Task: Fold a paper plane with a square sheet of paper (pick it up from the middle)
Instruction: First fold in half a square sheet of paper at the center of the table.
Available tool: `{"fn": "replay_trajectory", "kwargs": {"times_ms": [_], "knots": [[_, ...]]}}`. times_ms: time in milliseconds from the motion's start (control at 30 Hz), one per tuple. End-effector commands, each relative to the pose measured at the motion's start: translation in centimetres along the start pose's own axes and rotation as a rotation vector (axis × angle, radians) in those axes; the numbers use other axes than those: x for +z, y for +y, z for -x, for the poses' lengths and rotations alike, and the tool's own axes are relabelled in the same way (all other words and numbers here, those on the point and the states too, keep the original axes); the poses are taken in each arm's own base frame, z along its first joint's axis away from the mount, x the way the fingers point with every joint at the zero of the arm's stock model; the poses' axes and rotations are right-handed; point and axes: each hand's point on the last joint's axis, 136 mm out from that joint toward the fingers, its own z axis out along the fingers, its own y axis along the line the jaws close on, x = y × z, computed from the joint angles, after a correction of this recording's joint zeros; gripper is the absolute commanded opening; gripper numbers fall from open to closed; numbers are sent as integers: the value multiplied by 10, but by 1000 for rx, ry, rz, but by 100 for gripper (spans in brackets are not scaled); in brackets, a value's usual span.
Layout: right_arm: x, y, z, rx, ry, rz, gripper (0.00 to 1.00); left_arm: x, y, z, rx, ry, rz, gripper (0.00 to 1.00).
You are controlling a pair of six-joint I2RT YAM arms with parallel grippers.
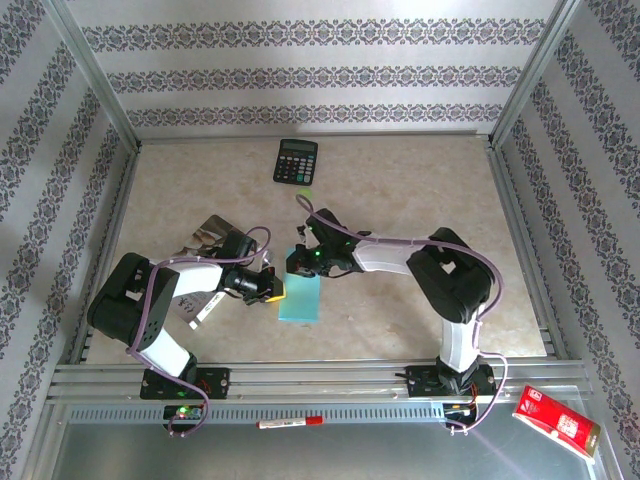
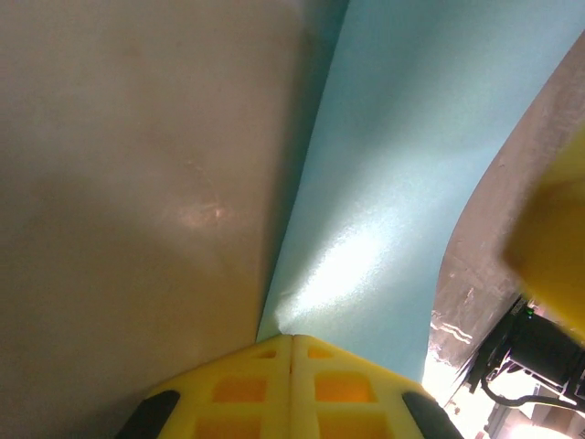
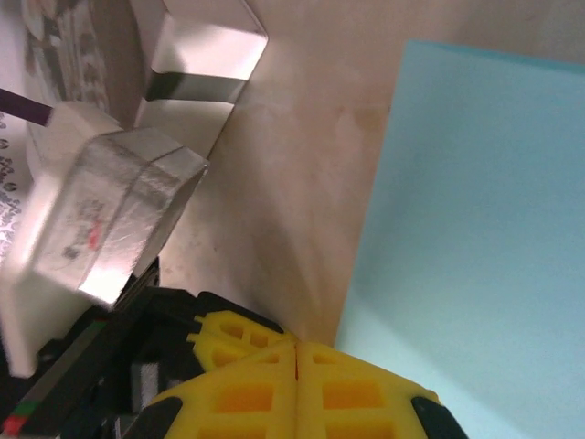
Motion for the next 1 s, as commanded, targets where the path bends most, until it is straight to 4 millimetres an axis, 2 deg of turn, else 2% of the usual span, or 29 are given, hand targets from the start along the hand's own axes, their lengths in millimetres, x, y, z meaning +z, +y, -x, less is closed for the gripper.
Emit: {"fn": "replay_trajectory", "kwargs": {"times_ms": [0, 133, 300, 533, 967], "knots": [[13, 10, -4, 3, 37, 26, 0, 2, 63, -33, -129, 83, 233, 0], [26, 6, -8, -1, 61, -11, 0, 2, 64, -33, -129, 86, 240, 0], [36, -14, -5, 16, 60, -77, 0, 2, 69, -37, -144, 95, 259, 0], [38, -34, 12, 34, 29, -153, 0, -1, 83, -48, -179, 127, 329, 0], [34, -48, 52, 71, -38, -172, 0, -2, 104, -63, -180, 171, 435, 0]]}}
